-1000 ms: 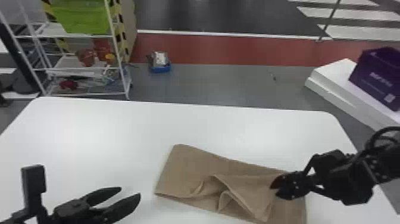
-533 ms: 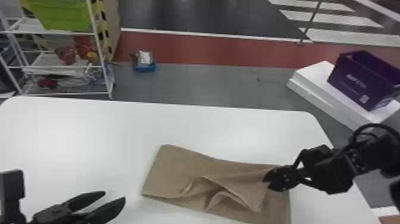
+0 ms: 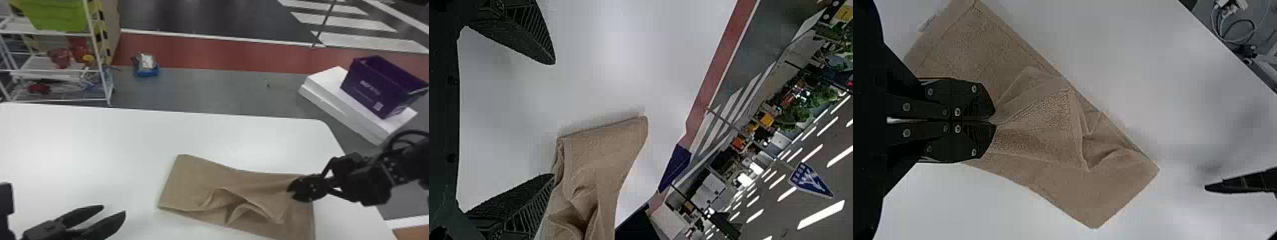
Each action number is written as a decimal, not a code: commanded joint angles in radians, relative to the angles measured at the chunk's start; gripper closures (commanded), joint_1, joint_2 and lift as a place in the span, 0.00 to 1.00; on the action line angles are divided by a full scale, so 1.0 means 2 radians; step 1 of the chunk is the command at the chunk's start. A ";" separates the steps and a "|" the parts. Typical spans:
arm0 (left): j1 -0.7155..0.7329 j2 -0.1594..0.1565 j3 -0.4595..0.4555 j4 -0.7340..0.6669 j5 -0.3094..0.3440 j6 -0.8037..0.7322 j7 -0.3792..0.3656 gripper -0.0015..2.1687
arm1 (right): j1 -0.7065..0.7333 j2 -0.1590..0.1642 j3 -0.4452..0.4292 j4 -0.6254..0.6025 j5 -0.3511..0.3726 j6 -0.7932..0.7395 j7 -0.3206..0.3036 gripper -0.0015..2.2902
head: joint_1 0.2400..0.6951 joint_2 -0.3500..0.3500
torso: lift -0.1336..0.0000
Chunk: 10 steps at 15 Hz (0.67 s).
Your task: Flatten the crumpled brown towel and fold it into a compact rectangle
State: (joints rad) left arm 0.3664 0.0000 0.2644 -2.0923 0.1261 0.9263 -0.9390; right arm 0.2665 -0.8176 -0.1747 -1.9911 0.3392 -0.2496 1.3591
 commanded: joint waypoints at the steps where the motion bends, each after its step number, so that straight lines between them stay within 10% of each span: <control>1: -0.002 -0.001 -0.003 -0.001 -0.002 0.001 0.000 0.04 | -0.005 0.001 -0.035 -0.019 -0.046 0.016 0.004 0.56 | 1.00 0.21 | 0.07; 10: -0.004 -0.001 -0.003 0.003 -0.003 0.003 0.001 0.04 | 0.057 0.000 -0.110 -0.018 -0.048 -0.041 0.004 0.56 | 1.00 0.15 | 0.07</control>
State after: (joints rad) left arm 0.3602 0.0000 0.2594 -2.0875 0.1221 0.9291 -0.9392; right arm 0.3794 -0.8210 -0.3727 -2.0368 0.2654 -0.3095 1.3591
